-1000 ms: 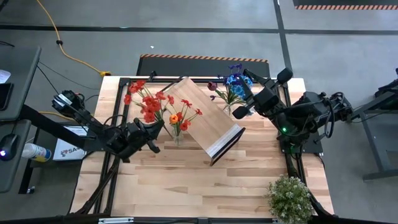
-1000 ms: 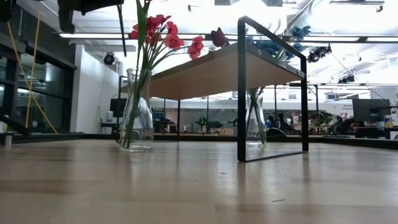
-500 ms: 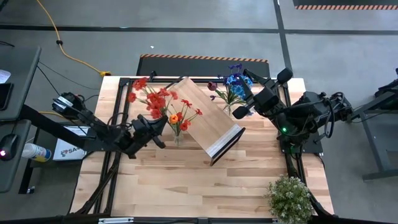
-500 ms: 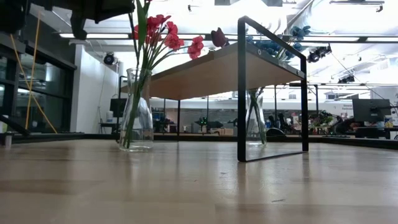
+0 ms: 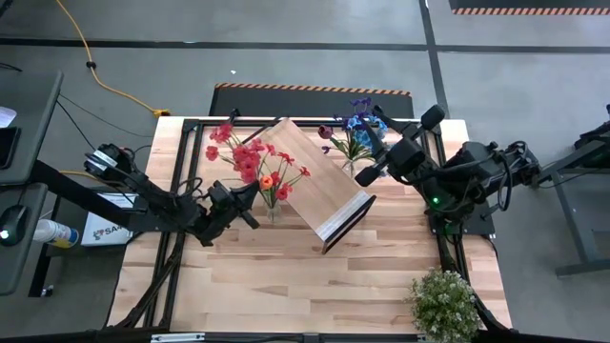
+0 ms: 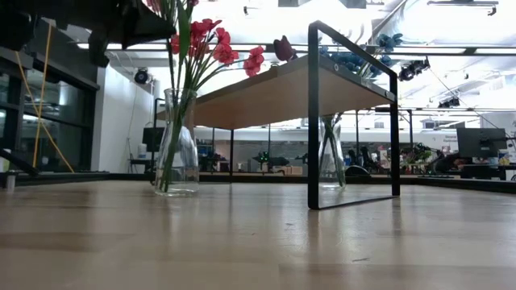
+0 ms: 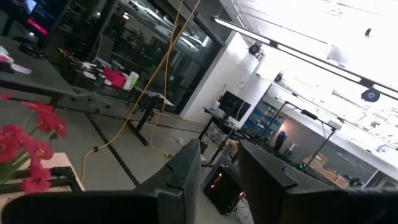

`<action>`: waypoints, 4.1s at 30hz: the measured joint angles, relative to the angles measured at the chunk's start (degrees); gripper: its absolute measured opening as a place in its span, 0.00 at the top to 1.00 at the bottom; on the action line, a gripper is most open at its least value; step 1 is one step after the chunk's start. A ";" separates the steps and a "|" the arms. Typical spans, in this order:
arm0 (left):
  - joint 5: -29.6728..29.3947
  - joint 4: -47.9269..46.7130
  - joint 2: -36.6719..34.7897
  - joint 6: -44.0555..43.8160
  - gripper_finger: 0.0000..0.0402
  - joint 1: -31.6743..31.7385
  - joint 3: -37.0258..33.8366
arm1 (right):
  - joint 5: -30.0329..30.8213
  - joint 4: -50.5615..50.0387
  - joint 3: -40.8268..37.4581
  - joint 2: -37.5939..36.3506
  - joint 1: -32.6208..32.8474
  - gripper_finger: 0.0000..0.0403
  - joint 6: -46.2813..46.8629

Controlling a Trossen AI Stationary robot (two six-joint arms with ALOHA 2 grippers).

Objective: Pick and place flowers into a vace then onto a shelf
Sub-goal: Put the orange flowers into the bottom transparent vase, then put the bottom transparent vase with flowers on the shelf

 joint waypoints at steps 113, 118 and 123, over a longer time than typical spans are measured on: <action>-11.45 -21.53 -1.19 -2.60 0.28 -17.43 0.02 | -3.48 -2.59 0.00 0.00 -1.60 0.75 1.68; -11.47 -21.55 -1.19 -4.65 0.28 -20.39 0.02 | -3.52 -2.57 0.00 0.00 -1.60 0.75 1.70; -8.72 -25.34 -1.17 -9.54 0.28 -21.54 0.02 | -3.52 -2.56 0.00 0.00 -1.60 0.75 1.73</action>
